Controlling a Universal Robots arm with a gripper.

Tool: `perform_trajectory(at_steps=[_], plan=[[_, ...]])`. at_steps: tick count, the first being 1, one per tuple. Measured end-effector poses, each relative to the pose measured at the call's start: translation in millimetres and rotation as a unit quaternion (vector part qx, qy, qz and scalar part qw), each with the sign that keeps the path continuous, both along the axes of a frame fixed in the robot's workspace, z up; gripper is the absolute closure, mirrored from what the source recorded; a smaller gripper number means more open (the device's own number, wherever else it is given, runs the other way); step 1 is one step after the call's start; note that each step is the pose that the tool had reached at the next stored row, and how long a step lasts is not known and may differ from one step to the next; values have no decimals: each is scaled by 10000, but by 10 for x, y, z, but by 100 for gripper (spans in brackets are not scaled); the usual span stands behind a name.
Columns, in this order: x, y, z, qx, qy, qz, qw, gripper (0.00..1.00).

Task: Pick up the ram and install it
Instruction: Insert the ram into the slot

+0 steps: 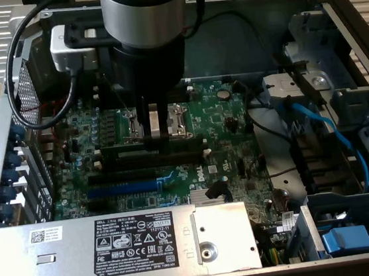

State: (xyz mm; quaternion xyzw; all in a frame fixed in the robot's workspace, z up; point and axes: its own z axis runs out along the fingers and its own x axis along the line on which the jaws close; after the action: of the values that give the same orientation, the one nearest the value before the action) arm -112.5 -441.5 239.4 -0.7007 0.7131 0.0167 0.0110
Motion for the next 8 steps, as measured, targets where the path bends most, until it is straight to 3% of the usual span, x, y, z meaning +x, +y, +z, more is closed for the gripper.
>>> perform_trajectory(at_steps=[8], plan=[[0, 9, -2, -1, 0, 9, 10000, 88]])
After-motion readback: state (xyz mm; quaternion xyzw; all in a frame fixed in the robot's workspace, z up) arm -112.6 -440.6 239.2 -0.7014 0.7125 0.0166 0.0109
